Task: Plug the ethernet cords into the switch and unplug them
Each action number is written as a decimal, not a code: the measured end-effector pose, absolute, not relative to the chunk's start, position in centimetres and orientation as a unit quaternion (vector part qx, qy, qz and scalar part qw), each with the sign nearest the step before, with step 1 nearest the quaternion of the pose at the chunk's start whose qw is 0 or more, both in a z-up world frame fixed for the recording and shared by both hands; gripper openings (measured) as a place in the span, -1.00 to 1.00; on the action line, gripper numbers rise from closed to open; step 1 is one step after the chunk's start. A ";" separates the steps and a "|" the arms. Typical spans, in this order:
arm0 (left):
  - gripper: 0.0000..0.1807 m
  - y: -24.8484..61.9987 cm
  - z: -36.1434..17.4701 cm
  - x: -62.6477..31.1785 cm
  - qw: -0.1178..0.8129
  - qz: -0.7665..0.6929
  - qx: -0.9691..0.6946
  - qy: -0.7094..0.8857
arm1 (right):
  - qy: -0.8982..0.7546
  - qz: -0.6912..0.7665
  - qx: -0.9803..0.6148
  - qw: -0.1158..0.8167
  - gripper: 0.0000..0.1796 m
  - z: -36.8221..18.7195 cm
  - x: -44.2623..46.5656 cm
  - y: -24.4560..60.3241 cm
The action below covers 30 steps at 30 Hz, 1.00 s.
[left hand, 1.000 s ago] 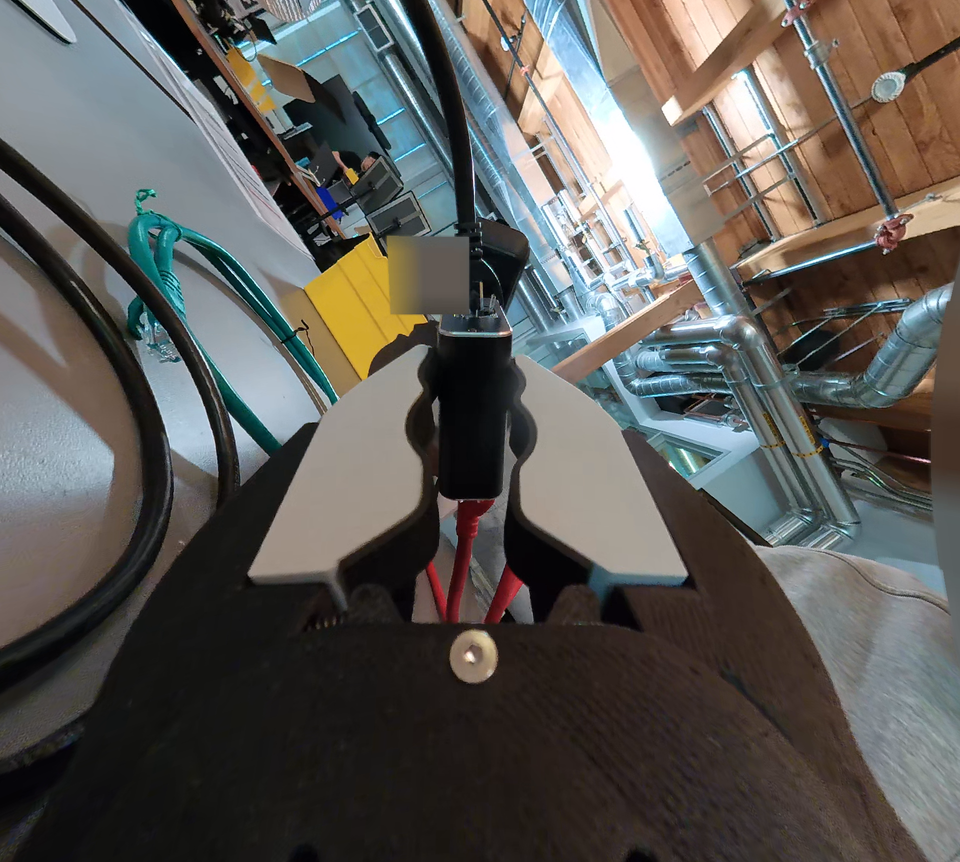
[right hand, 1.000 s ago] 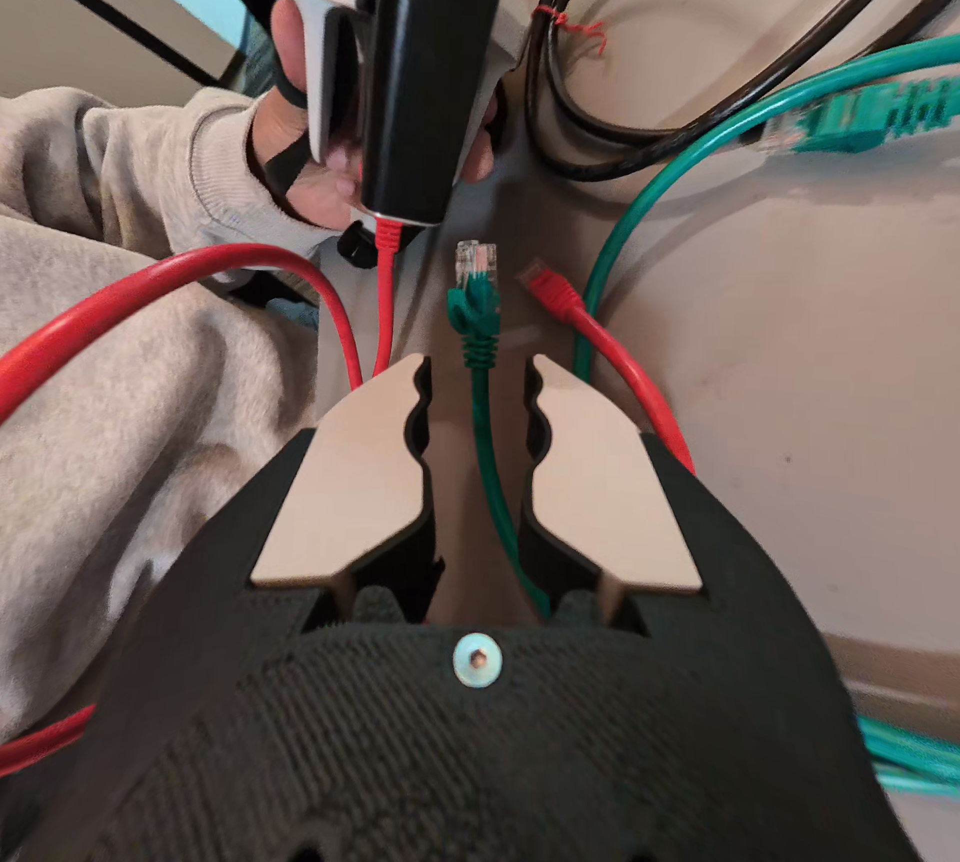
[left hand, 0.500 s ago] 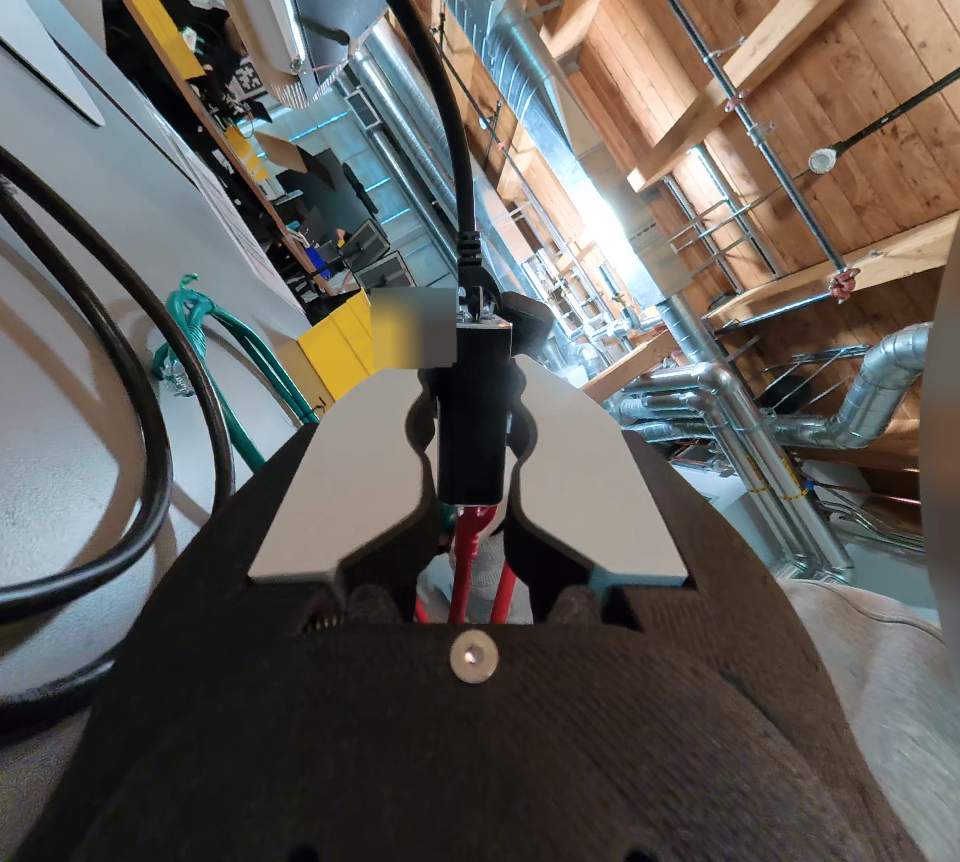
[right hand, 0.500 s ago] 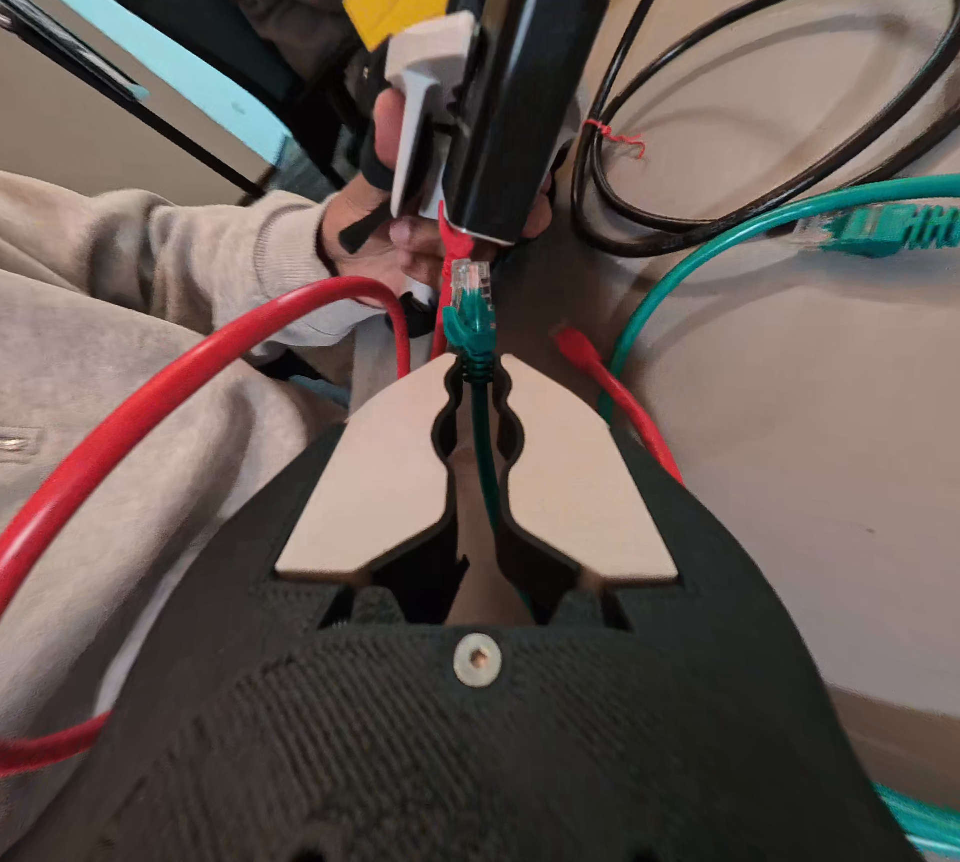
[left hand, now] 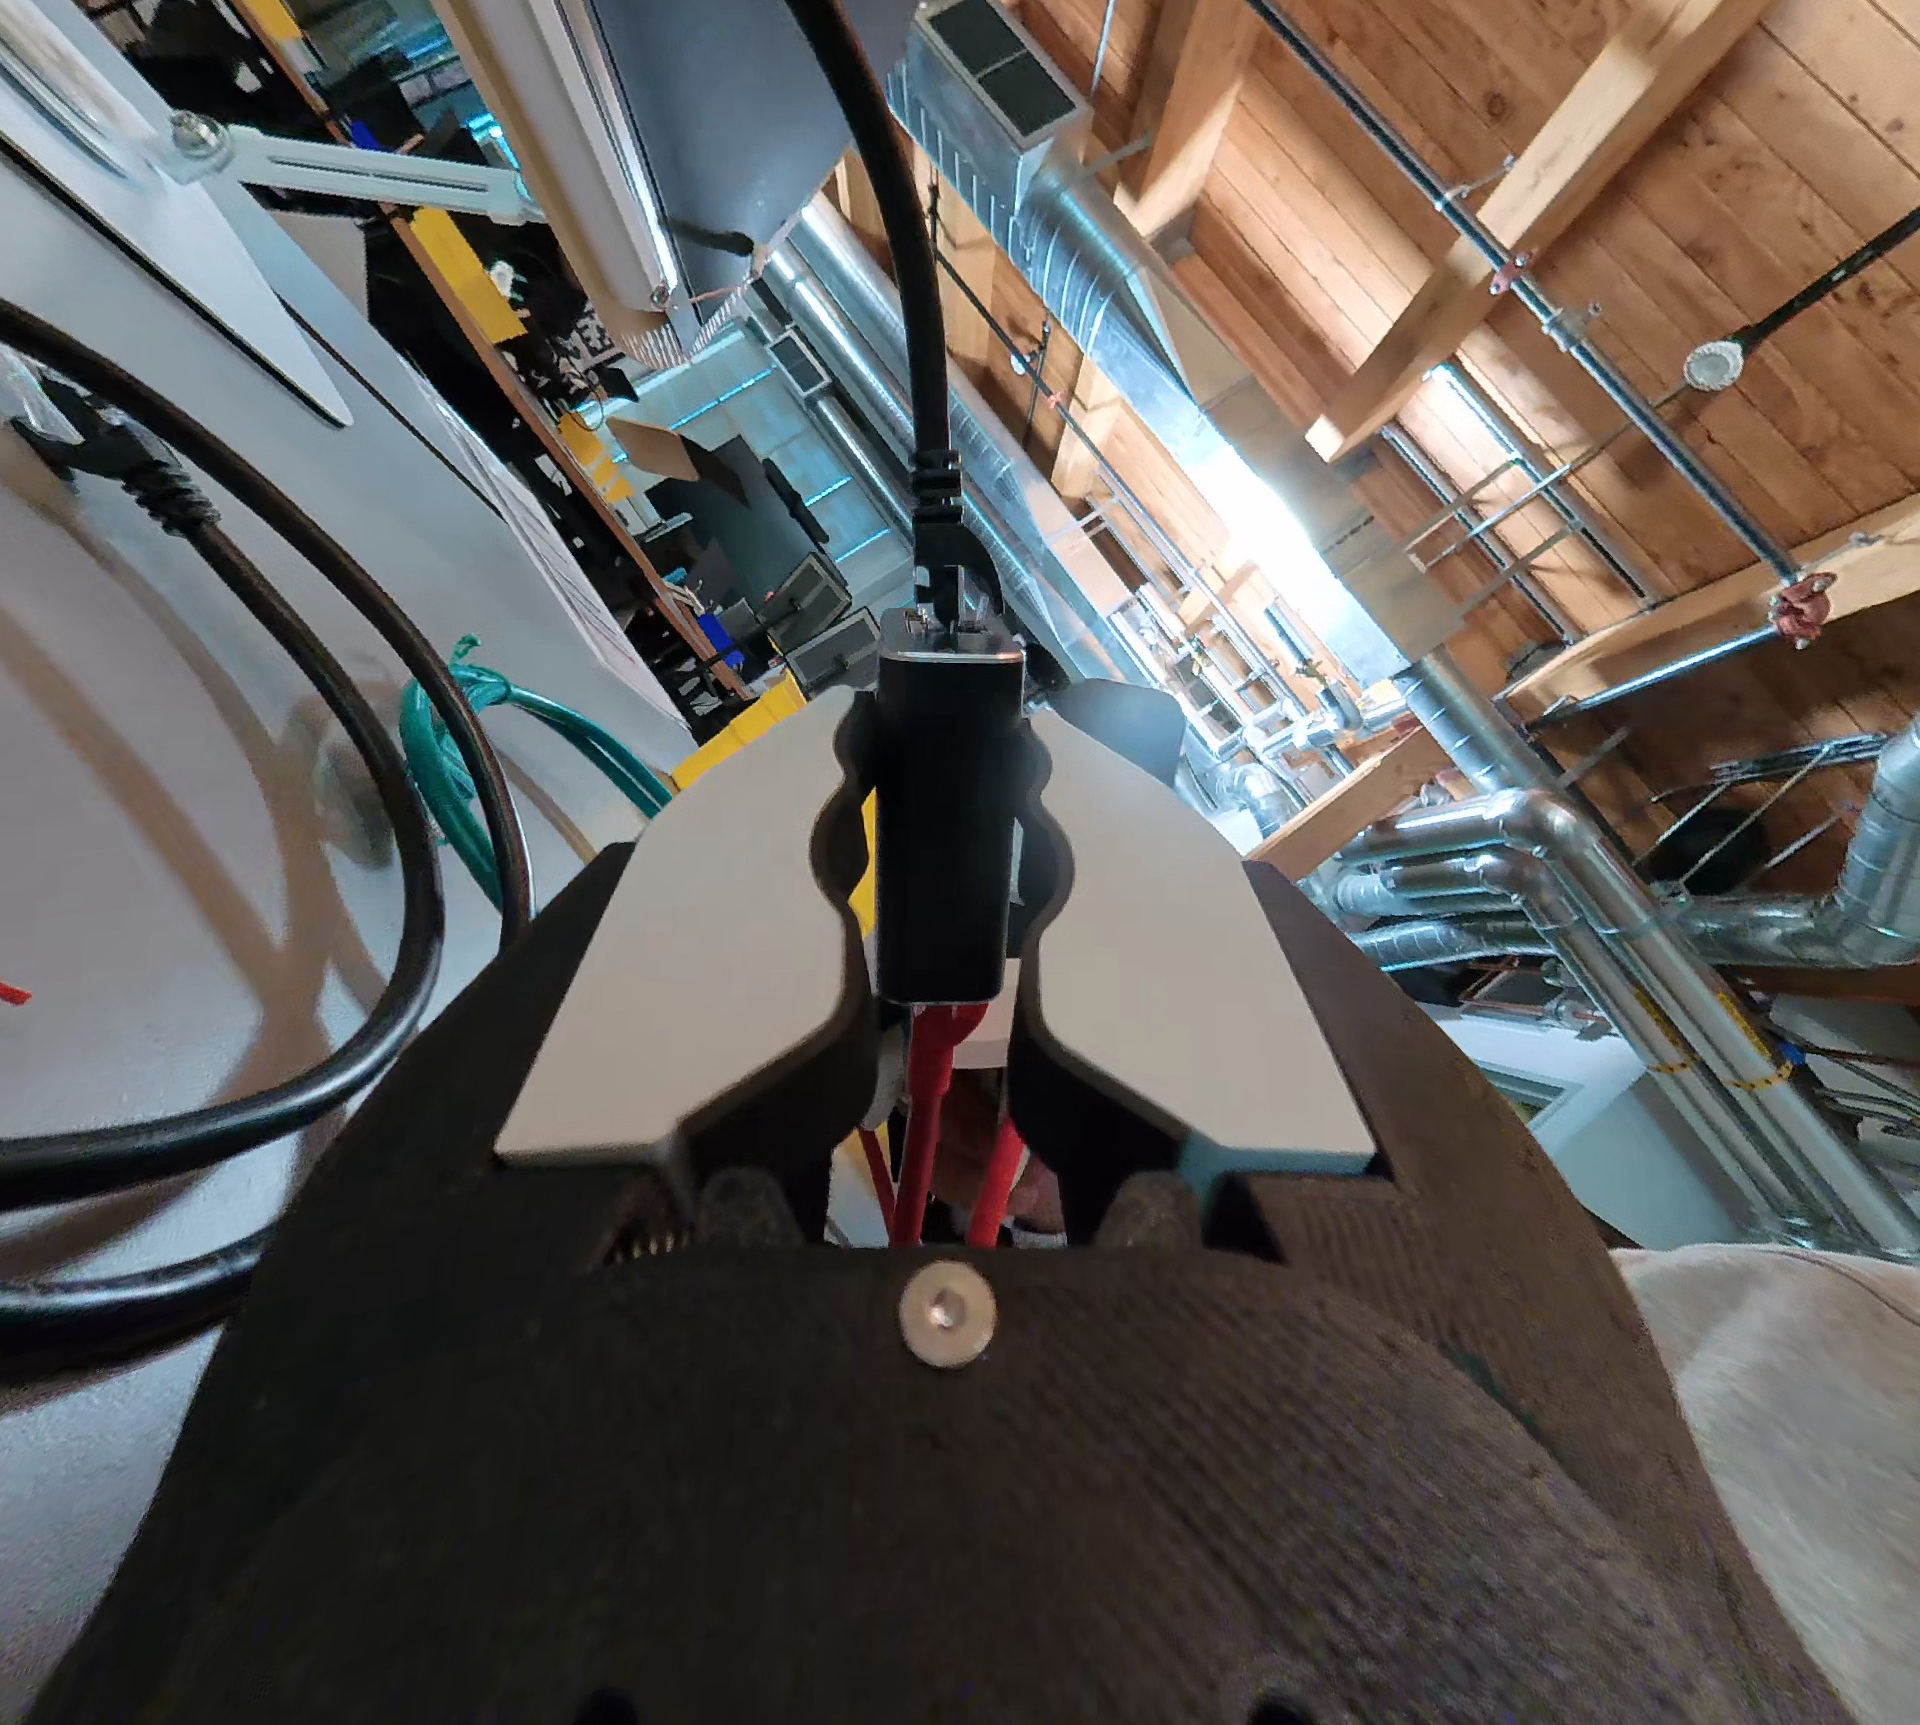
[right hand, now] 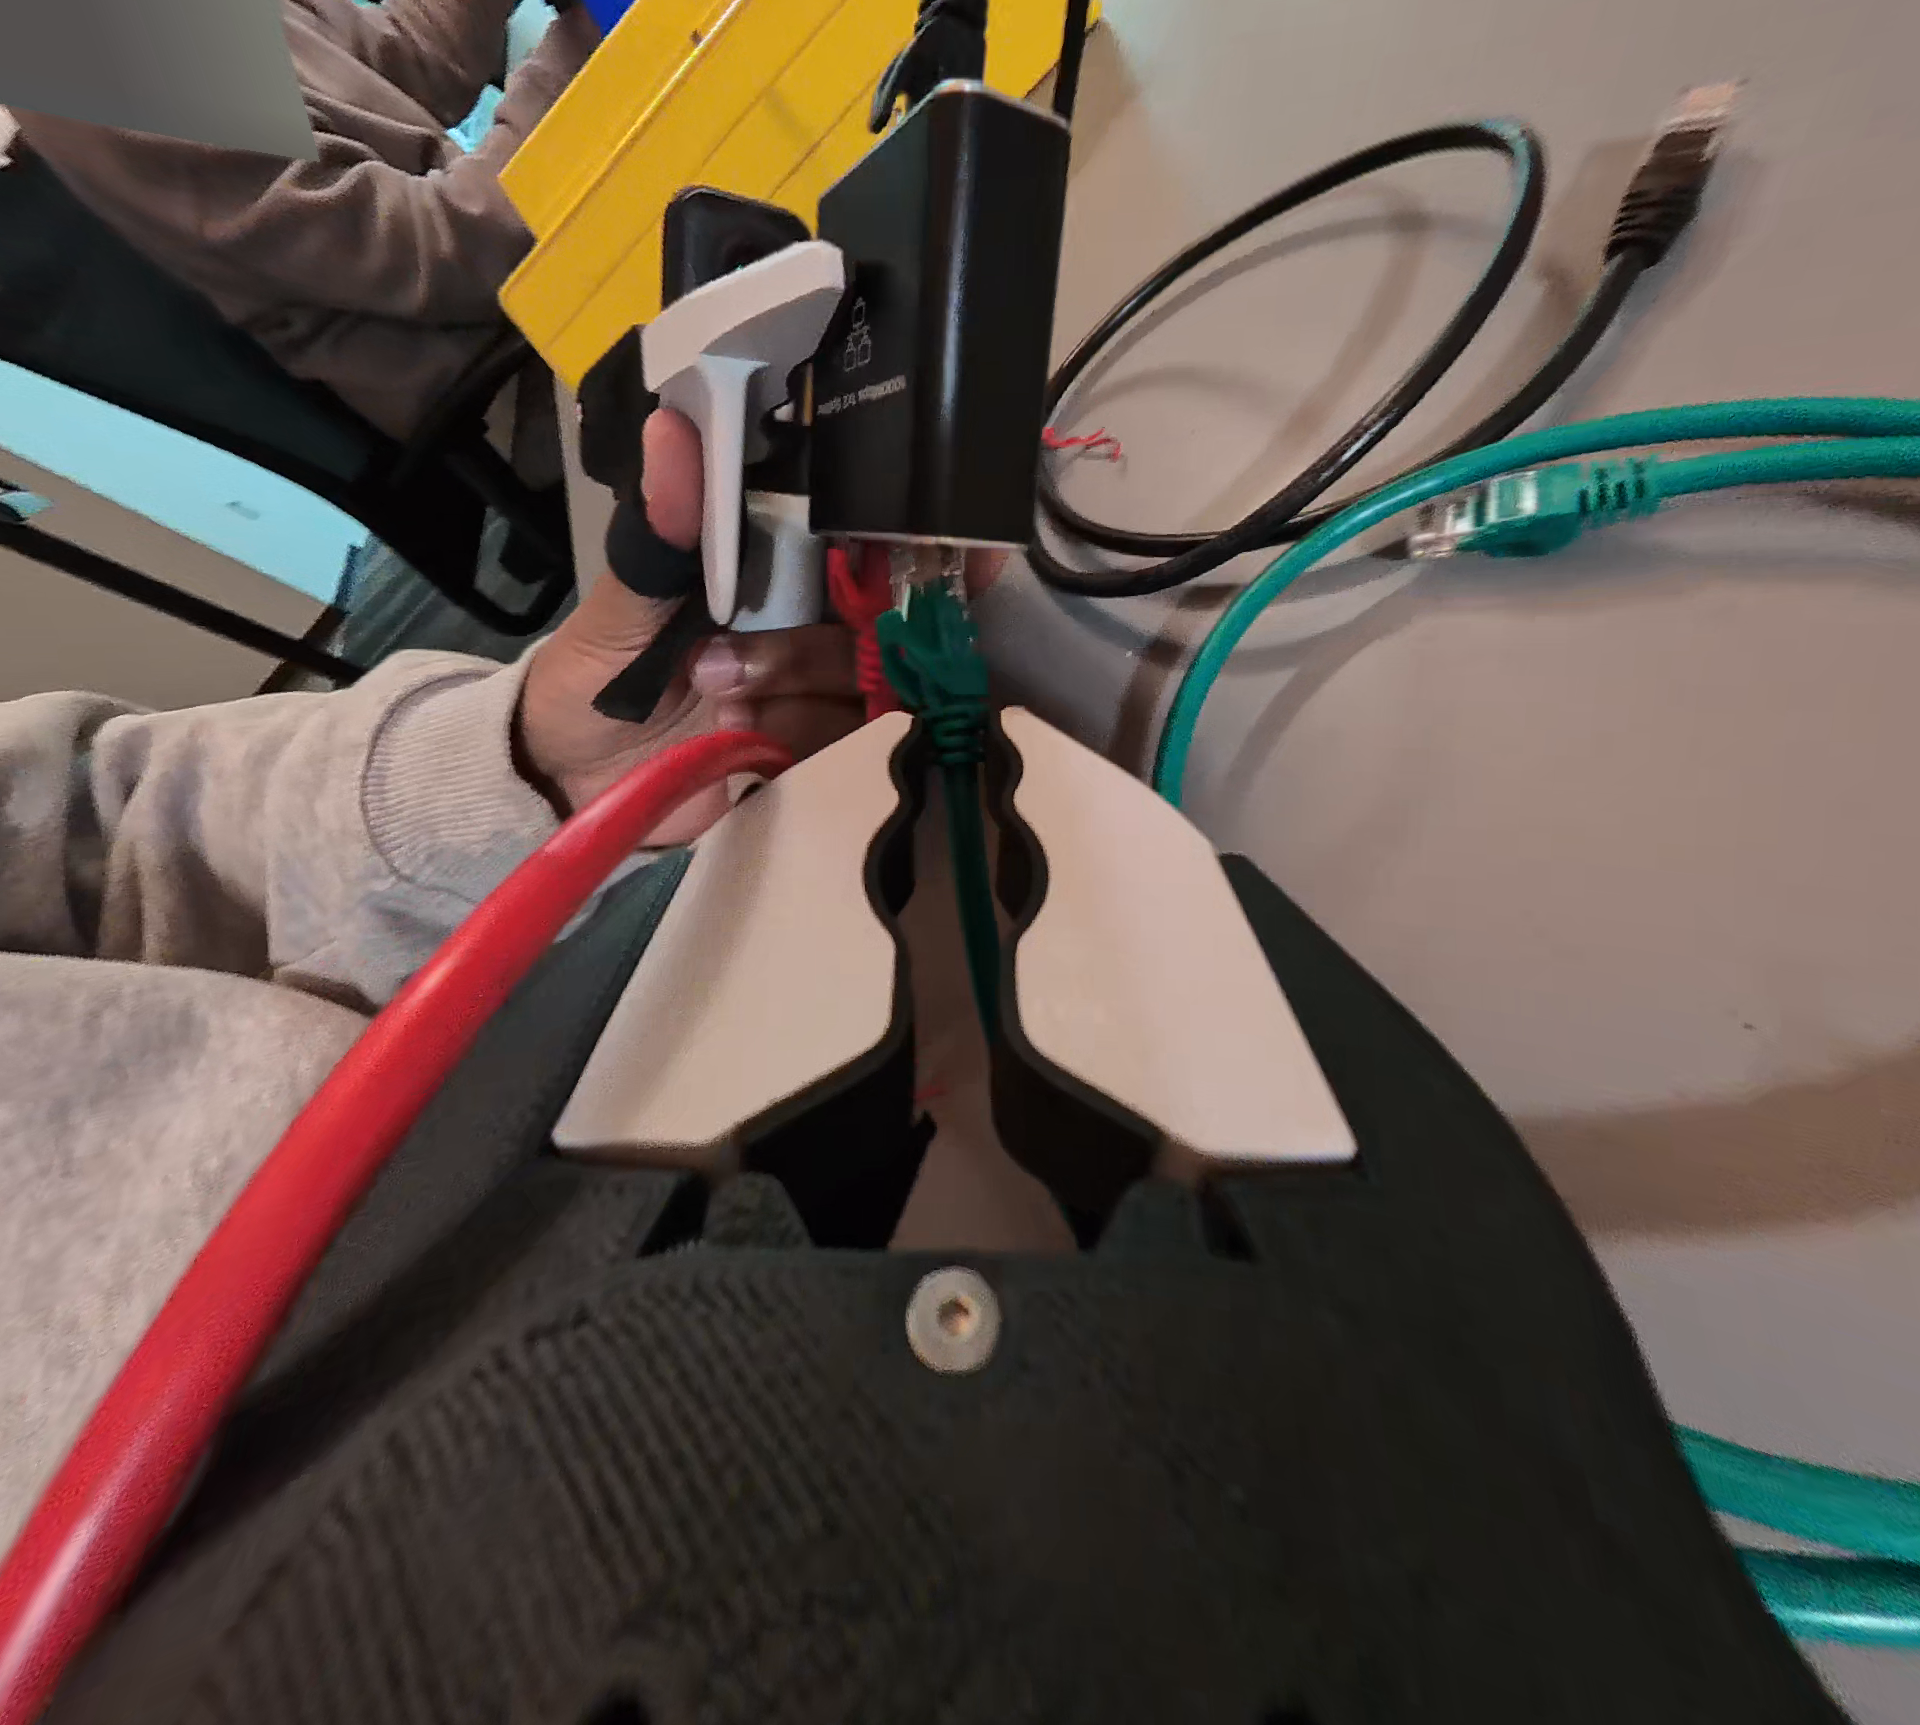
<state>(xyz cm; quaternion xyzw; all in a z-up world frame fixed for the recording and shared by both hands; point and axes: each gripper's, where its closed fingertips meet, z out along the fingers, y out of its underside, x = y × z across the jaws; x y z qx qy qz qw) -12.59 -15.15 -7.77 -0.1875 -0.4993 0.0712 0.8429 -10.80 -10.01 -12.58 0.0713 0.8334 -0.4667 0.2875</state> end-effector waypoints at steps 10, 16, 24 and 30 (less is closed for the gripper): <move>-0.72 -14.5 -7.9 -12.6 0.834 0.086 -0.195 -0.508 | 0.824 -0.491 0.097 0.265 -0.89 -12.4 -11.4 -10.3; -0.72 -14.1 -8.0 -12.8 0.821 0.077 -0.228 -0.518 | 0.821 -0.494 0.084 0.275 -0.89 -12.3 -11.5 -10.0; -0.71 -13.6 -8.1 -12.9 0.809 0.086 -0.253 -0.524 | 0.811 -0.493 0.077 0.305 -0.90 -12.4 -11.4 -9.8; -0.70 -13.1 -8.3 -13.0 0.808 0.051 -0.264 -0.524 | 0.814 -0.490 0.066 0.305 -0.90 -12.2 -11.6 -9.5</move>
